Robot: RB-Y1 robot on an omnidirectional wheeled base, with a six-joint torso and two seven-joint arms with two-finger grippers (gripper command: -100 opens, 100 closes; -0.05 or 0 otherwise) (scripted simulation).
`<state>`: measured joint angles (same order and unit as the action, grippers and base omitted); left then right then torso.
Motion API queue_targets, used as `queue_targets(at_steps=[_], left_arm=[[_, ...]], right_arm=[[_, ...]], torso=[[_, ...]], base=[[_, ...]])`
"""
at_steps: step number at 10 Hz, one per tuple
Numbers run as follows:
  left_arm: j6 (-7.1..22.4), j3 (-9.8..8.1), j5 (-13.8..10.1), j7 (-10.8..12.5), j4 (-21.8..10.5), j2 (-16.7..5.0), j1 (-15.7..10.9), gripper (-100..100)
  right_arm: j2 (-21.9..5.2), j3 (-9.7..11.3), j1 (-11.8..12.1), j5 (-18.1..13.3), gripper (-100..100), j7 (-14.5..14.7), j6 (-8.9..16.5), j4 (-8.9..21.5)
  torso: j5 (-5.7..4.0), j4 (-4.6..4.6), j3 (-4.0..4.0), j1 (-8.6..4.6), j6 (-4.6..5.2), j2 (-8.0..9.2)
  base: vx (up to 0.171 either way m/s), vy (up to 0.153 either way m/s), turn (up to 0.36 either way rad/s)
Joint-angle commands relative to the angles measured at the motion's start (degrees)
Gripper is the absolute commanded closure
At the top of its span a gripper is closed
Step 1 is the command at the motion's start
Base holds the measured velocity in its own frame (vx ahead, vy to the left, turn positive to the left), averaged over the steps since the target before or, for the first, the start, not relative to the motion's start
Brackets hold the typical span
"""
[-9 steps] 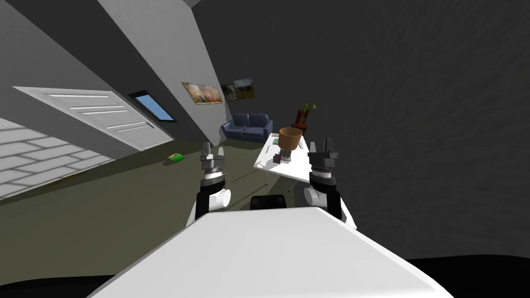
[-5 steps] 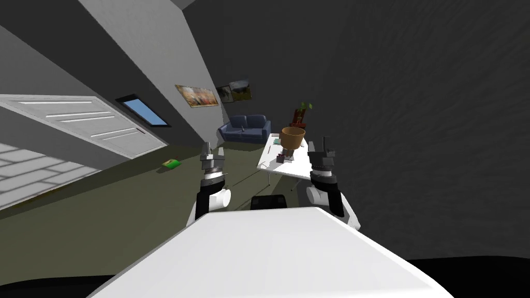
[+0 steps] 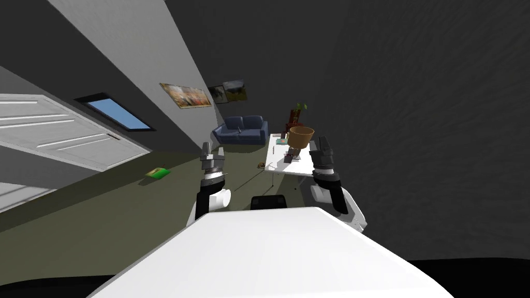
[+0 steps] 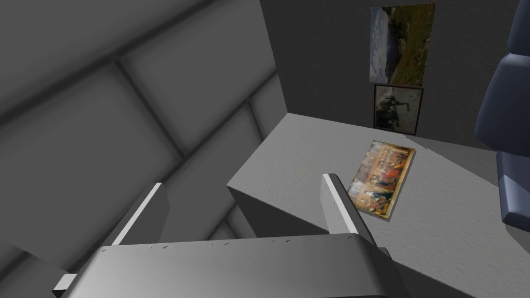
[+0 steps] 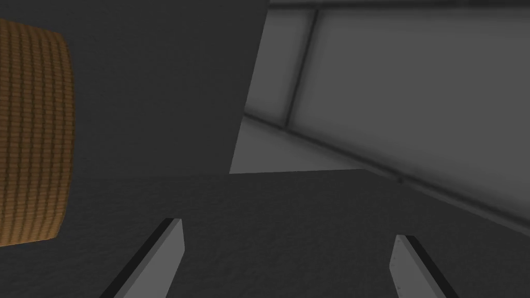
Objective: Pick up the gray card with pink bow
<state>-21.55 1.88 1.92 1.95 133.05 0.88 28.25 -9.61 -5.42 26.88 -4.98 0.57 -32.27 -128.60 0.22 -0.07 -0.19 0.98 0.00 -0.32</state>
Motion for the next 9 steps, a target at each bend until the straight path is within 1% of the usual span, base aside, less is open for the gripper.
queue_targets(at_steps=[1,2,3,4,5,6,7,8,9], left_arm=[[0.0,0.0,0.0,0.0,0.0,0.0,0.0,0],[0.0,0.0,0.0,0.0,0.0,0.0,0.0,0],[0.0,0.0,0.0,0.0,0.0,0.0,0.0,0],[0.0,0.0,0.0,0.0,0.0,0.0,0.0,0],[0.0,0.0,0.0,0.0,0.0,0.0,0.0,0],[0.0,0.0,0.0,0.0,0.0,0.0,0.0,0],[0.0,0.0,0.0,0.0,0.0,0.0,0.0,0],[0.0,0.0,0.0,0.0,0.0,0.0,0.0,0],[0.0,0.0,0.0,0.0,0.0,0.0,0.0,0]], right_arm=[[-1.3,-1.9,-0.9,-2.0,-100,1.6,0.5,1.0],[-1.3,-1.9,-0.9,-2.0,-100,1.6,0.5,1.0],[-2.2,-3.3,-1.5,-3.4,-100,2.8,0.9,1.8],[-3.2,-4.9,-2.1,-4.8,-100,4.0,1.3,2.8],[-3.2,-4.9,-2.1,-4.8,-100,4.0,1.3,2.8],[-4.1,-6.7,-2.7,-6.2,-100,5.4,1.7,3.9],[-5.1,-8.6,-3.3,-7.6,-100,6.8,2.1,5.1],[-5.1,-8.6,-3.3,-7.6,-100,6.8,2.1,5.1],[-6.0,-10.6,-3.9,-9.1,-100,8.4,2.5,6.5]], torso=[[0.0,0.0,0.0,0.0,0.0,0.0],[0.03,-0.01,-0.04,0.13,0.0,-0.07],[0.02,-0.02,-0.06,-0.01,-0.02,-0.11],[-0.01,-0.02,-0.06,-0.07,0.0,-0.09],[0.01,-0.02,-0.05,0.03,0.02,-0.09],[0.0,-0.02,-0.04,-0.11,-0.04,-0.07],[-0.01,-0.04,-0.12,-0.08,-0.01,-0.22],[0.02,-0.08,-0.21,0.0,0.0,-0.37],[0.01,-0.09,-0.22,-0.05,-0.04,-0.37]], base=[[0.077,0.307,-0.252],[0.074,0.251,-0.149],[0.061,0.242,-0.208],[0.059,0.284,-0.371],[0.04,0.237,-0.112],[0.089,0.251,-0.178],[0.132,0.28,-0.338],[0.104,0.26,-0.132],[0.103,0.269,-0.194]])
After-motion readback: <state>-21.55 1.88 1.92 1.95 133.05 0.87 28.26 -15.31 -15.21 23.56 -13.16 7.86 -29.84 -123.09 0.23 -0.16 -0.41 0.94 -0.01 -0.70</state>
